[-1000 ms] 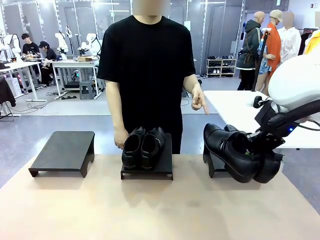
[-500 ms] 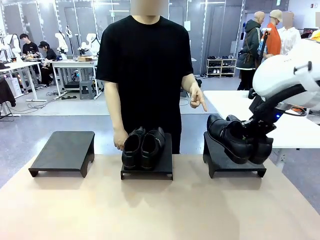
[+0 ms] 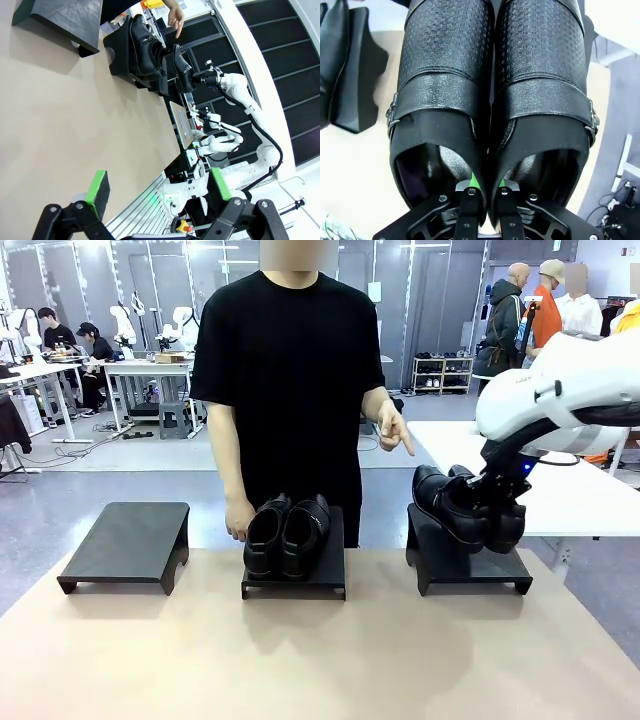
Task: Place the shoes on the stand as instructed by the person.
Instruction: Pick up another pair of Shoes and place it on the Shoes Stand indicated by the person.
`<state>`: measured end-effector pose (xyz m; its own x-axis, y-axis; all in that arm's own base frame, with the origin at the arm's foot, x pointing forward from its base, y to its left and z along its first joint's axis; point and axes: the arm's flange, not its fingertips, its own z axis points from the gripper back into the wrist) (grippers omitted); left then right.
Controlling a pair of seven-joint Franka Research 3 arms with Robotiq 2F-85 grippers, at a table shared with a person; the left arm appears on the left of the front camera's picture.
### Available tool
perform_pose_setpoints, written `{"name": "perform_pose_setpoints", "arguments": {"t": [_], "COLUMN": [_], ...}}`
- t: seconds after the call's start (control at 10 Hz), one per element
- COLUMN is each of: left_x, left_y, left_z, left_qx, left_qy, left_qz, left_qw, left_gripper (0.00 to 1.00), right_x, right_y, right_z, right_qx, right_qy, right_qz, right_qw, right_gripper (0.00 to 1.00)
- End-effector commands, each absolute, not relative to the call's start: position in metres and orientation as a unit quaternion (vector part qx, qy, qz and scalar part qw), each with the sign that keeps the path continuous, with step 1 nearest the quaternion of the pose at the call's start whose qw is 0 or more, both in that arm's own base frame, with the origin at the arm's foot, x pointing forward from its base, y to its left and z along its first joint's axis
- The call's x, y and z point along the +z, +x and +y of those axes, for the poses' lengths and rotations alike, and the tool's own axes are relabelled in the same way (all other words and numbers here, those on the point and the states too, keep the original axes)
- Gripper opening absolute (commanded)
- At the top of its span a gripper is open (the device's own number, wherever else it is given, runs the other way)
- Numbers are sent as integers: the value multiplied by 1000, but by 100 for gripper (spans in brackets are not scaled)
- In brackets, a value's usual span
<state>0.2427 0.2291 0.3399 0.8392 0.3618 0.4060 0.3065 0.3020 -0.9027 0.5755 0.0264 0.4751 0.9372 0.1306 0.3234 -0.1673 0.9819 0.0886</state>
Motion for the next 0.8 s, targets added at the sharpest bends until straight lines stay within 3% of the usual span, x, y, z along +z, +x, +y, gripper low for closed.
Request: {"name": "perform_pose_setpoints", "arguments": {"t": [0.0, 0.7], "left_x": [341, 341], "left_y": [239, 239], "left_z": [226, 226], "left_qx": [5, 5], "left_qy": [-591, -591], "left_qz": [-288, -288], "left_qw": [754, 754], "left_gripper": [100, 100], "right_x": [478, 430], "right_y": [593, 609], "right_z": [34, 36], "right_qx": [42, 4], "right_qy": [41, 33], "right_qz": [-177, -193], "right_qw": [983, 981], "right_gripper": [8, 8]}}
